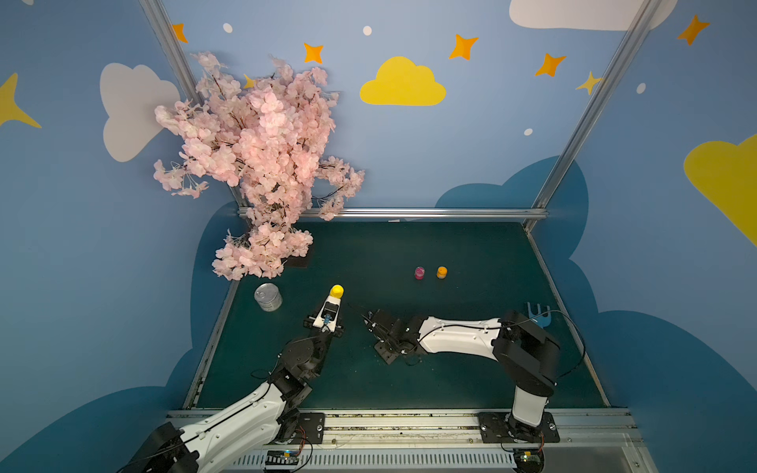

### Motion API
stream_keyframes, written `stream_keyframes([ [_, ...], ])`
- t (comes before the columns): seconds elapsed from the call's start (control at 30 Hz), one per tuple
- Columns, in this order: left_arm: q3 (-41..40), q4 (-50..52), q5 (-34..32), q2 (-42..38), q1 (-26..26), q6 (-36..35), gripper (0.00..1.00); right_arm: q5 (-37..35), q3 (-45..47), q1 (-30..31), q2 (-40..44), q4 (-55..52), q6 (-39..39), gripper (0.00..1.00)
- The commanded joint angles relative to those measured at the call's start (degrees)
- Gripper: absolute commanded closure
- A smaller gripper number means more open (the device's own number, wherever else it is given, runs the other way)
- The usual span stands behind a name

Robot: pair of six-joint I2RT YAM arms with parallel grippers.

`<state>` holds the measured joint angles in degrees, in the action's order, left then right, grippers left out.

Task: Close the paint jar lid
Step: Pick up the lid from the center of the board.

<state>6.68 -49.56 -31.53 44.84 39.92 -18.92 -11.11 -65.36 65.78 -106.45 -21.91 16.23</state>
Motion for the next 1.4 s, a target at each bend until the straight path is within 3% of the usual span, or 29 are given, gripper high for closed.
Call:
stream_keyframes([
  [0.0, 0.18, -1.68, 0.15, -0.03, 0.2, 0.2, 0.71, -0.53, -1.54, 0.14, -0.86, -1.16, 0.16, 0.57],
  [0.5, 0.35, -1.76, 0.85, 0.78, -0.02, 0.37, 0.71, -0.58, -0.98, -0.09, 0.95, -1.81, 0.23, 0.73],
  [1.0, 0.27, -1.68, 0.54, 1.34, -0.43, 0.98, 0.71, 2.46, 10.67, -6.54, 15.09, -4.24, 3.13, 0.75],
  [1.23, 2.01, 0.01, 9.5, 6.4, -2.42, 3.25, 0.71, 5.41, 15.05, -11.87, 25.34, -6.65, 2.39, 0.76],
  [1.37, 2.44, -0.86, 21.47, 9.48, -3.35, 4.32, 0.71, 6.88, 15.8, -16.31, 30.94, -9.79, 0.22, 0.75],
])
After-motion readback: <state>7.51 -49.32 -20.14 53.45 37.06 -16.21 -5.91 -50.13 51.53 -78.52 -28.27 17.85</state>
